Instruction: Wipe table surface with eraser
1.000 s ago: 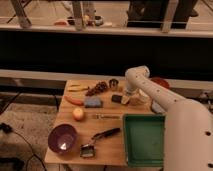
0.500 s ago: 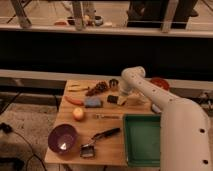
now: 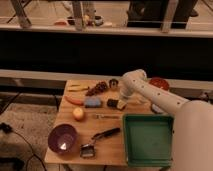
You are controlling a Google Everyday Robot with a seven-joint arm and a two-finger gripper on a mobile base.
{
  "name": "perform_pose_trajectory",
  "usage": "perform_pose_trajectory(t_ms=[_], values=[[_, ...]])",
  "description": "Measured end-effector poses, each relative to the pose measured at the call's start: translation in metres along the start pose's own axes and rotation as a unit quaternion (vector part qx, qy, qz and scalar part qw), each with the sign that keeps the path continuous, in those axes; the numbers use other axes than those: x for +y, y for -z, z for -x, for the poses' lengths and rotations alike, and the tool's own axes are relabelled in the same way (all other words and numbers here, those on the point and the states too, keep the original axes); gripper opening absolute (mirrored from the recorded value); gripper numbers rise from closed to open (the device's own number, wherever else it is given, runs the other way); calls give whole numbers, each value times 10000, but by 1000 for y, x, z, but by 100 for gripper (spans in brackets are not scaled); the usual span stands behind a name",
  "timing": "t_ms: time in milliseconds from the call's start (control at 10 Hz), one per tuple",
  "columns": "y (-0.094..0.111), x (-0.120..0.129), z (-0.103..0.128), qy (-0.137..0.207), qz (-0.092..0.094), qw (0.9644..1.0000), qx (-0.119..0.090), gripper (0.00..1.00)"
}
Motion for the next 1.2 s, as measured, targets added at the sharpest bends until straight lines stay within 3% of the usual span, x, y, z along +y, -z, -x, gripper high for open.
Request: perform_pose_trajectory(t_ms=[300,500,800,1200], values=[[1,10,-7,-150,26,9999,55,0],[4,8,-24,-302,-7,9995,117,0],[10,1,-52,-559,-123,9981,213,0],[7,-17,-60,-663,-224,9971,281,0]])
